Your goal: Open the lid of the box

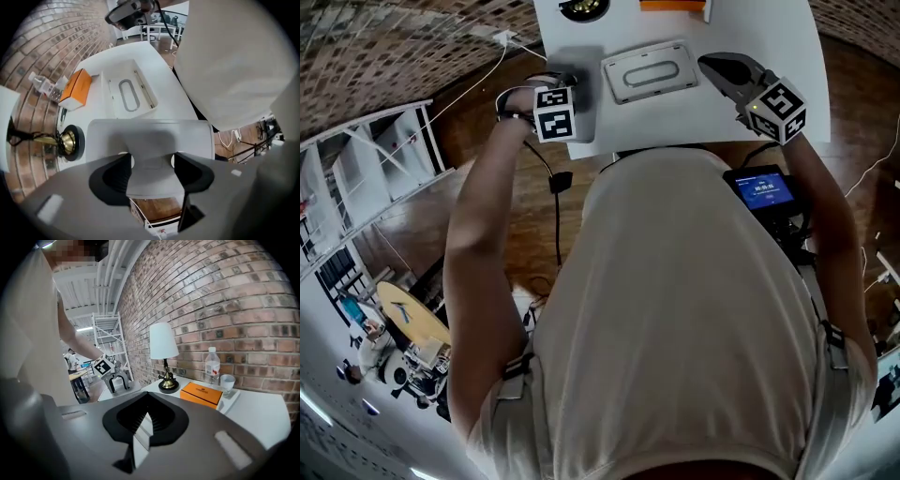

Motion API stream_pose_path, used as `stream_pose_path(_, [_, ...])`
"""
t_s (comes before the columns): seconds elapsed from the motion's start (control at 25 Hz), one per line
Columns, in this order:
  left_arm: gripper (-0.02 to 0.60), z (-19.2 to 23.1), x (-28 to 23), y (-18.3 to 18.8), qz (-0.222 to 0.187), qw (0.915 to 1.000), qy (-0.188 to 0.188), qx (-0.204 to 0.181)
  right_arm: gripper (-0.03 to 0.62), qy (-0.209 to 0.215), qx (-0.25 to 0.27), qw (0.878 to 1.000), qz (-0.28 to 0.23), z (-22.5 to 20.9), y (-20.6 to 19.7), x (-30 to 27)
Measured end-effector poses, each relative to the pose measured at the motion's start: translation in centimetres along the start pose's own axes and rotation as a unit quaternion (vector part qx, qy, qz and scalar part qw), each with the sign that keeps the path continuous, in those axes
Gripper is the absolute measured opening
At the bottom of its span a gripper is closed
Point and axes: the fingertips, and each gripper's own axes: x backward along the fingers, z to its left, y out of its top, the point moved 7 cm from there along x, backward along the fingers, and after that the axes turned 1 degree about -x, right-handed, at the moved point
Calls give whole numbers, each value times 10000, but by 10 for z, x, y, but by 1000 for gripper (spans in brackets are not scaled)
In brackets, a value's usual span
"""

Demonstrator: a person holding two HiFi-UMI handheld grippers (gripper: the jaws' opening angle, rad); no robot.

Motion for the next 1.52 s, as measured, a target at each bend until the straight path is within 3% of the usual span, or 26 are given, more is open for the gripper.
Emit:
stream_pose_path(0.2, [288,-20,-28,-3,193,9952,47,954,2,288,238,9991,205,13,11,-18])
stream_pose_path(0.32, [287,-26,-48,-1,204,9918,-32,1258,2,355,320,9985,269,20,16,-24])
stream_pose_path(0.56, [288,-27,-80,7,262,9920,-212,1216,2,279,355,9981,413,17,9,-21])
stream_pose_path(0.92, [293,-24,-86,5,389,9925,-362,1099,2,187,399,9982,411,12,5,-16])
stream_pose_path(1.08, [296,-27,-73,6,364,9940,-135,1018,2,231,455,9981,355,12,7,-15])
stream_pose_path(1.24, [296,-21,-27,6,-152,9909,461,1259,2,313,527,9975,342,15,15,-20])
stream_pose_path(1.32, [292,-14,11,15,-758,9806,891,1574,2,382,595,9970,316,17,23,-22])
stream_pose_path(1.36, [280,-10,32,22,-1164,9706,1148,1766,2,422,638,9967,287,18,28,-22])
stream_pose_path(1.44, [229,-2,72,36,-2053,9393,1694,2162,2,499,724,9959,197,18,38,-23])
stream_pose_path(1.52, [148,2,102,45,-2880,9000,2129,2485,2,574,787,9952,91,20,48,-24])
